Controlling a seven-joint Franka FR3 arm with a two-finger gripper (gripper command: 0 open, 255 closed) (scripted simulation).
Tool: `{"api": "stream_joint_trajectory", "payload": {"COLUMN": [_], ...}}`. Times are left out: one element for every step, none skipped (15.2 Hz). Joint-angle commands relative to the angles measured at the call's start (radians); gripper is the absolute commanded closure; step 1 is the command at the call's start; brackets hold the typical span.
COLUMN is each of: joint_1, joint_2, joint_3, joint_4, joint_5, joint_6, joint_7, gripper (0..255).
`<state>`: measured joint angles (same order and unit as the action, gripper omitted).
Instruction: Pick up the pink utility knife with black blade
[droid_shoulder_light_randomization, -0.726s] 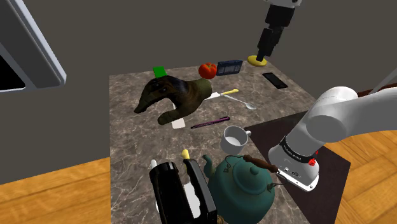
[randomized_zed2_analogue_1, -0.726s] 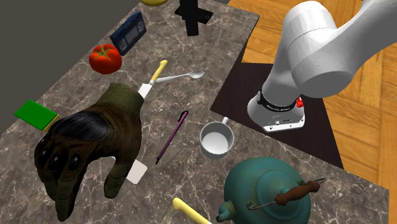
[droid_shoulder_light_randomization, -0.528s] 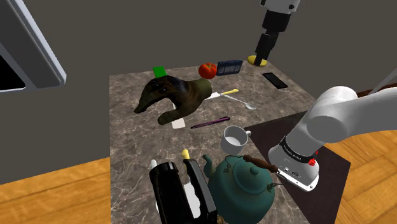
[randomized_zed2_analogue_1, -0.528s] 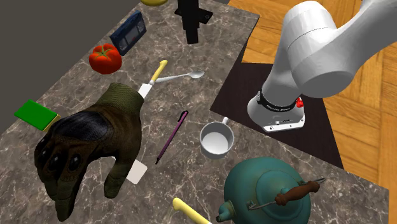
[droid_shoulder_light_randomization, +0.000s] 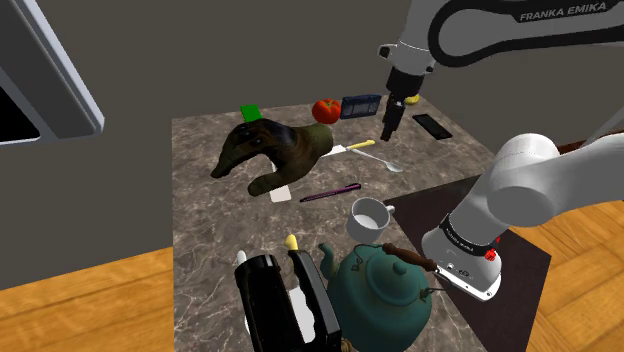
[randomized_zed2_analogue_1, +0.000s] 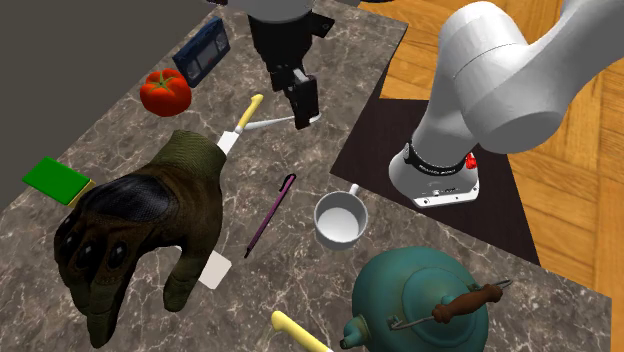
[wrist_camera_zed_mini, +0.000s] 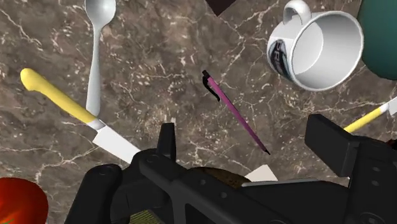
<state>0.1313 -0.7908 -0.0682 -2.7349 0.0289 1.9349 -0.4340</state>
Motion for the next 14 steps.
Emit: {"api": "stream_joint_trajectory", "payload": {"joint_1": [0.036,0.051,0.067,0.082,0.098,0.114,0.130,0.147,0.164,0.182,0.201,0.221,0.237,0.241], "joint_2": [0.017,0.032,0.050,0.071,0.095,0.123,0.154,0.189,0.227,0.269,0.315,0.365,0.403,0.424], "joint_3": [0.002,0.000,-0.003,-0.006,-0.010,-0.014,-0.018,-0.024,-0.029,-0.036,-0.043,-0.051,-0.058,-0.061], "joint_4": [-0.055,-0.080,-0.105,-0.128,-0.150,-0.170,-0.189,-0.205,-0.220,-0.232,-0.242,-0.250,-0.254,-0.257], "joint_5": [-0.004,-0.008,-0.012,-0.016,-0.020,-0.024,-0.027,-0.031,-0.034,-0.036,-0.037,-0.037,-0.035,-0.032], "joint_6": [0.096,0.147,0.200,0.254,0.310,0.368,0.427,0.489,0.552,0.616,0.682,0.750,0.800,0.823], "joint_7": [-0.060,-0.092,-0.124,-0.157,-0.189,-0.221,-0.254,-0.286,-0.319,-0.353,-0.387,-0.422,-0.449,-0.452], "gripper": [0,0,0,0,0,0,0,0,0,0,0,0,0,0]}}
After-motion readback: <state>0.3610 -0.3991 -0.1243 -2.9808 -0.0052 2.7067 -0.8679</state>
